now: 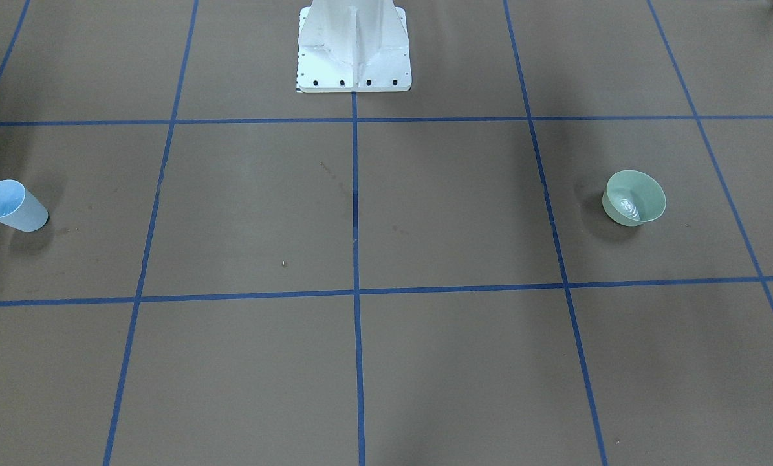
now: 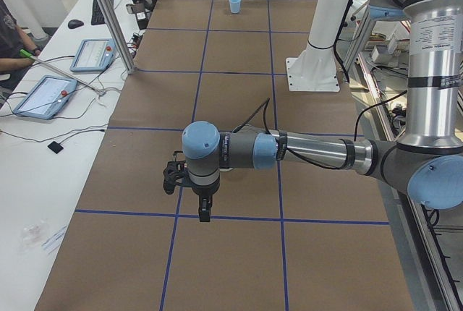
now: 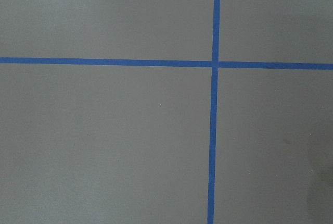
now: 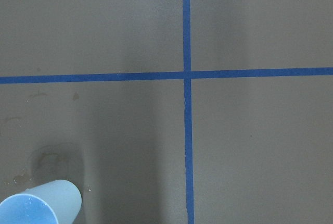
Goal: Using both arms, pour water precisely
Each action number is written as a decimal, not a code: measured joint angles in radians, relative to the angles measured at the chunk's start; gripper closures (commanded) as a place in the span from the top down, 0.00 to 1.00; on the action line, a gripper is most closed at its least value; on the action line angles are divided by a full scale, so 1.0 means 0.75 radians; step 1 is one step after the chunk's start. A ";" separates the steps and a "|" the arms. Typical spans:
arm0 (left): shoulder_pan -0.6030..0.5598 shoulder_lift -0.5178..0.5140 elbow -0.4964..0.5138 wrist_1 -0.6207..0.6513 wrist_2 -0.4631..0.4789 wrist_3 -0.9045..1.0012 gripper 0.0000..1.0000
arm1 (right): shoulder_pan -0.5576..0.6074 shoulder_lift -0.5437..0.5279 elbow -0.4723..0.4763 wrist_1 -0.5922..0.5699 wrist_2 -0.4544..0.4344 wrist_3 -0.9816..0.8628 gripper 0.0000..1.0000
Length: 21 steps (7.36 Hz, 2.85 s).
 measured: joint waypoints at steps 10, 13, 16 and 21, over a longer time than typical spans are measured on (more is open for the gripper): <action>0.109 -0.001 0.013 -0.149 -0.015 -0.010 1.00 | -0.004 -0.107 0.054 0.213 0.010 0.012 1.00; 0.424 -0.017 0.011 -0.327 -0.080 -0.318 1.00 | -0.026 -0.111 0.076 0.233 0.016 0.011 1.00; 0.668 -0.051 0.060 -0.495 -0.081 -0.634 1.00 | -0.040 -0.111 0.077 0.237 0.050 0.024 1.00; 0.793 -0.137 0.285 -0.574 -0.088 -0.680 0.01 | -0.041 -0.112 0.070 0.238 0.077 0.025 1.00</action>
